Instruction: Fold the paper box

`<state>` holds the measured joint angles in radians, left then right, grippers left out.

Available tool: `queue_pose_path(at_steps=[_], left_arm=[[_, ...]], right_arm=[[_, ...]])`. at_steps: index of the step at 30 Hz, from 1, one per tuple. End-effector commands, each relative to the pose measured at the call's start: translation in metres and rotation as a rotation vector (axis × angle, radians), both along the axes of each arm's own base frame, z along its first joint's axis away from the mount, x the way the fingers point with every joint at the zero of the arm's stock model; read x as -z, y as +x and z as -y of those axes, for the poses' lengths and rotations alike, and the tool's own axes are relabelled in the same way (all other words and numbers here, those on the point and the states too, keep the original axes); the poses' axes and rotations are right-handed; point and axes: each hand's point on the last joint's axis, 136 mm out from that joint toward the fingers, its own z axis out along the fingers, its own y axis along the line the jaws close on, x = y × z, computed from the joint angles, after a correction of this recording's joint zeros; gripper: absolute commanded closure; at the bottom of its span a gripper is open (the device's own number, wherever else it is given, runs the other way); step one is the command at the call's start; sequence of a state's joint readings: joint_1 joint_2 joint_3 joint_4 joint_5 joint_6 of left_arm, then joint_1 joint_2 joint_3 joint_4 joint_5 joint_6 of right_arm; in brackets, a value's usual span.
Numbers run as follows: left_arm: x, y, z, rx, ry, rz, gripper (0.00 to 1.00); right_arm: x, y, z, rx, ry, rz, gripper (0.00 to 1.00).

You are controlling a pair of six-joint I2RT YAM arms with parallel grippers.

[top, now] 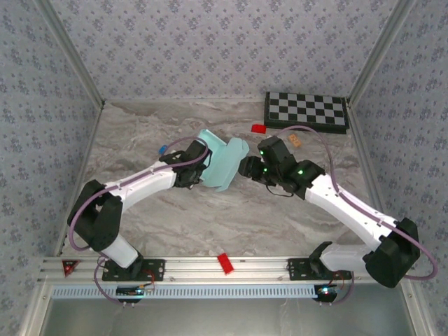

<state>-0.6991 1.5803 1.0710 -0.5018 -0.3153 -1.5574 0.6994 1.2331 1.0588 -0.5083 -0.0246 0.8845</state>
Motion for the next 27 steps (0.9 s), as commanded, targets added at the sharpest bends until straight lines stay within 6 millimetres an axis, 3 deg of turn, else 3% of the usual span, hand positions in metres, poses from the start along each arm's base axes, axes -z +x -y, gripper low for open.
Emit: queue_pose_path(at_steps=[1, 9, 27], left_arm=[[-0.004, 0.000, 0.000, -0.046, 0.003, -0.005, 1.00], [-0.003, -0.003, 0.001, -0.054, -0.017, -0.018, 1.00], [0.002, -0.014, 0.008, -0.066, -0.060, -0.050, 1.00]], right_arm=[[-0.003, 0.004, -0.013, -0.005, 0.061, 0.000, 0.47], [0.006, 0.007, -0.019, -0.012, 0.061, -0.005, 0.51], [0.025, 0.015, -0.025, 0.001, 0.030, -0.018, 0.79]])
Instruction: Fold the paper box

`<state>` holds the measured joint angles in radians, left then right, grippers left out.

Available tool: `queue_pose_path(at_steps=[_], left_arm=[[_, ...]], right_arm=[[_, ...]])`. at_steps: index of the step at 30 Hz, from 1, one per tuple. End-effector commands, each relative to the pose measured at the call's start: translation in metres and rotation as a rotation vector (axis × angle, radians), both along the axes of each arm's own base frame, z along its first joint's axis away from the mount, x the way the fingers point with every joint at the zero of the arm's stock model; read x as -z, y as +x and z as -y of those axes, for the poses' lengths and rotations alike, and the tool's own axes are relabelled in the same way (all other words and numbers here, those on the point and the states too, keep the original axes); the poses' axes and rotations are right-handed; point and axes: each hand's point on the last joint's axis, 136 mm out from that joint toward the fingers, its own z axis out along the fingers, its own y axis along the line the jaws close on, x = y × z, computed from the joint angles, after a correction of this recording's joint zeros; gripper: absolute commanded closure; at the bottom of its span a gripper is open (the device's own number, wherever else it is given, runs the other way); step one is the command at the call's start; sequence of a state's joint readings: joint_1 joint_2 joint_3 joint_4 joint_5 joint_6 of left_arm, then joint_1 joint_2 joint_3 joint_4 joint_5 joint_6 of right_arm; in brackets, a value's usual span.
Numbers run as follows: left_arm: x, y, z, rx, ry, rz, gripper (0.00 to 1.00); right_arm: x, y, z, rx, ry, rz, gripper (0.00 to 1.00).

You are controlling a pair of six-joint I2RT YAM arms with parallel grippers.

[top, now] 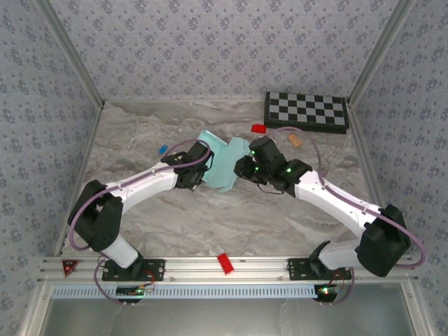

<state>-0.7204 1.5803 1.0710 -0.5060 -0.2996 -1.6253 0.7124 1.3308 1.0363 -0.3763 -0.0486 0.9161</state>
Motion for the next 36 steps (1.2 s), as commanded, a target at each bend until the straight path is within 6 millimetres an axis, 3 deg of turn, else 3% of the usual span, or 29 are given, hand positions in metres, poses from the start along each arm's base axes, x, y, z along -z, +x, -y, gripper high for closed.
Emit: queue_pose_path(at_steps=[1, 7, 13, 17, 22, 27, 31, 36], left_arm=[[0.001, -0.009, -0.001, -0.037, -0.014, -0.041, 1.00], [0.011, -0.024, -0.002, -0.068, -0.037, -0.092, 1.00], [0.018, -0.028, 0.007, -0.059, -0.095, -0.113, 1.00], [0.022, -0.030, 0.009, -0.060, -0.108, -0.123, 0.85], [0.023, -0.030, 0.012, -0.051, -0.123, -0.124, 0.79], [0.023, -0.029, 0.015, -0.032, -0.134, -0.118, 0.65], [0.020, -0.027, 0.021, -0.001, -0.144, -0.108, 0.47], [0.012, -0.021, 0.028, 0.067, -0.138, -0.080, 0.32]], right_arm=[[0.004, 0.000, 0.002, 0.021, -0.018, 0.000, 0.81], [-0.001, 0.001, 0.016, 0.098, -0.099, 0.003, 0.94], [-0.002, -0.001, 0.023, 0.110, -0.158, 0.004, 0.99], [-0.002, -0.001, 0.021, 0.100, -0.168, 0.002, 1.00], [-0.001, -0.001, 0.018, 0.095, -0.160, 0.001, 1.00], [-0.002, -0.001, 0.018, 0.096, -0.165, 0.004, 1.00], [-0.001, -0.001, 0.021, 0.104, -0.180, 0.003, 1.00], [0.001, -0.001, 0.024, 0.108, -0.207, -0.006, 1.00]])
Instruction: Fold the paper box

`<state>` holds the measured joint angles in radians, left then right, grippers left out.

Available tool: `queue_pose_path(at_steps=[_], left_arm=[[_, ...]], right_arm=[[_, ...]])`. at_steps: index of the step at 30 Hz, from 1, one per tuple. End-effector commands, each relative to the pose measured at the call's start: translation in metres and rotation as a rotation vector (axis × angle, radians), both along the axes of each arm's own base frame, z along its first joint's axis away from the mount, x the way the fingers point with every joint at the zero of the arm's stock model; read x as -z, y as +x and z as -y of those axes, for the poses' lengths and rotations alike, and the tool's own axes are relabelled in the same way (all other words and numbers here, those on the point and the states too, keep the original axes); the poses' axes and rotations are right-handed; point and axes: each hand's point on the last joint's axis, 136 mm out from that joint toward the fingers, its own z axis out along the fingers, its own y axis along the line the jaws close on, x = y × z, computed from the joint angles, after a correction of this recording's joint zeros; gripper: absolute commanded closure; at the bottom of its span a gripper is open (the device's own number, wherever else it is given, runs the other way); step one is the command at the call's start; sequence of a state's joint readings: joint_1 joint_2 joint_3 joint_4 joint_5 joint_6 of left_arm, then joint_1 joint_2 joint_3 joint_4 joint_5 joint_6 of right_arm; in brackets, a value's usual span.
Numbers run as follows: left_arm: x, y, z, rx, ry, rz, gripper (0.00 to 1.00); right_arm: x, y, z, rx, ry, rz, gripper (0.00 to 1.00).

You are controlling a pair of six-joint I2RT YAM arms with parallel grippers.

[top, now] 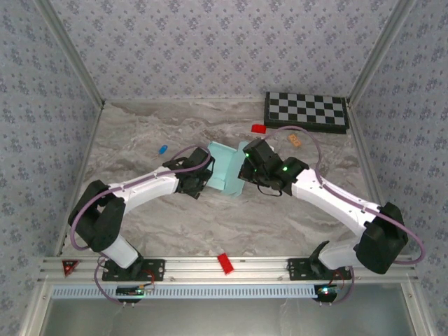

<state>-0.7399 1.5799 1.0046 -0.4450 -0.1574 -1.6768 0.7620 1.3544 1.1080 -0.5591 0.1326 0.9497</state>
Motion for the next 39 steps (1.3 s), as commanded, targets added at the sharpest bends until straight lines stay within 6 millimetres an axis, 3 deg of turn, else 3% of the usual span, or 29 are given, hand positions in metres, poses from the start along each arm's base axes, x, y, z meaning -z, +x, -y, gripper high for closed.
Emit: queue_pose_path(at_steps=[1, 5, 9, 21, 32, 39], left_arm=[[-0.012, 0.003, 0.008, 0.046, -0.020, 0.025, 0.32], [-0.026, 0.007, 0.006, 0.100, 0.013, 0.073, 0.25], [-0.040, 0.008, -0.003, 0.118, 0.047, 0.131, 0.24], [-0.092, 0.013, -0.054, 0.237, 0.272, 0.372, 0.23], [-0.105, 0.010, -0.061, 0.666, 0.442, 0.465, 0.21], [-0.101, 0.005, -0.061, 0.864, 0.520, 0.486, 0.18]], right_arm=[[-0.005, 0.003, 0.005, 0.004, -0.052, 0.007, 1.00], [-0.003, 0.000, 0.012, -0.028, -0.108, -0.016, 1.00], [-0.014, 0.006, 0.014, -0.083, -0.143, -0.013, 1.00], [-0.045, 0.012, 0.026, -0.513, -0.459, 0.101, 1.00], [-0.050, 0.015, 0.020, -0.984, -0.696, 0.243, 1.00], [-0.047, 0.019, 0.019, -1.249, -0.839, 0.318, 1.00]])
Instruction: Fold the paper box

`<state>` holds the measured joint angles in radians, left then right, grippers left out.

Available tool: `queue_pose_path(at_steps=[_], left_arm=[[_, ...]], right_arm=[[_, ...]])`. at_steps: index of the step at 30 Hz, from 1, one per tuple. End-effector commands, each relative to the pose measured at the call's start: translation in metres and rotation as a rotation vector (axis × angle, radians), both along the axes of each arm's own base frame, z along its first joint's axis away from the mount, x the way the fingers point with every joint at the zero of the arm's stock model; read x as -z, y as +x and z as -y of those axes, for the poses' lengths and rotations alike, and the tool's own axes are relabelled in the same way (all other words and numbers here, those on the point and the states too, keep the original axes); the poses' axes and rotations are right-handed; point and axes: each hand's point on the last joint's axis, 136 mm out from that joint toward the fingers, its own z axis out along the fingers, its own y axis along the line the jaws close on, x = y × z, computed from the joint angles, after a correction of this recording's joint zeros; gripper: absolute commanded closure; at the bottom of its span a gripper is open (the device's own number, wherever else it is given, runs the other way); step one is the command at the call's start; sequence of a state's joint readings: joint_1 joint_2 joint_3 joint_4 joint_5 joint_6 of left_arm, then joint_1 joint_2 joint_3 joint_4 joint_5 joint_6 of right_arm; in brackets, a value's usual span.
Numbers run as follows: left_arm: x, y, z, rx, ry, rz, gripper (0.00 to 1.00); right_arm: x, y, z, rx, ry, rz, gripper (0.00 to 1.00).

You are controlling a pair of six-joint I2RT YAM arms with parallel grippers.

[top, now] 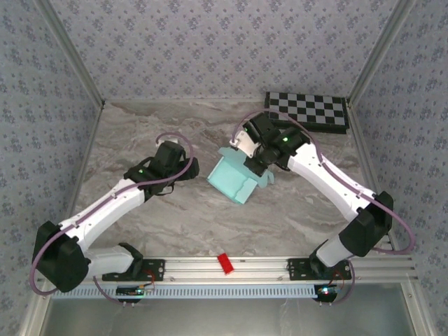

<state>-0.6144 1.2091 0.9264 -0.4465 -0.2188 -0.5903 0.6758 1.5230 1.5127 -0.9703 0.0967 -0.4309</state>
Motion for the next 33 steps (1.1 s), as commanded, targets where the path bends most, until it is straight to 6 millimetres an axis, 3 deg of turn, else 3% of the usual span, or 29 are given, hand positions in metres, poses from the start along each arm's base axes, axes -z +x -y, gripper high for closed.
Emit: queue_pose_path(at_steps=[1, 10, 16, 28, 31, 33], left_arm=[[-0.003, -0.007, 0.000, 0.144, 0.077, 0.024, 0.17], [-0.003, -0.011, 0.001, 0.197, 0.051, 0.044, 0.15], [0.000, -0.012, 0.003, 0.211, 0.043, 0.035, 0.15], [0.007, -0.016, 0.010, 0.257, 0.026, 0.015, 0.15], [0.008, -0.016, 0.011, 0.263, 0.030, 0.016, 0.15], [0.009, -0.016, 0.011, 0.267, 0.032, 0.015, 0.15]], right_arm=[[-0.006, 0.003, -0.001, -0.203, -0.097, 0.040, 1.00], [0.010, 0.012, 0.000, -0.419, -0.236, -0.012, 1.00], [0.007, 0.013, -0.008, -0.544, -0.250, -0.014, 1.00], [0.027, 0.026, -0.026, -0.640, -0.313, -0.035, 0.99], [0.030, 0.028, -0.031, -0.650, -0.313, -0.034, 0.93], [0.029, 0.030, -0.034, -0.653, -0.309, -0.031, 0.83]])
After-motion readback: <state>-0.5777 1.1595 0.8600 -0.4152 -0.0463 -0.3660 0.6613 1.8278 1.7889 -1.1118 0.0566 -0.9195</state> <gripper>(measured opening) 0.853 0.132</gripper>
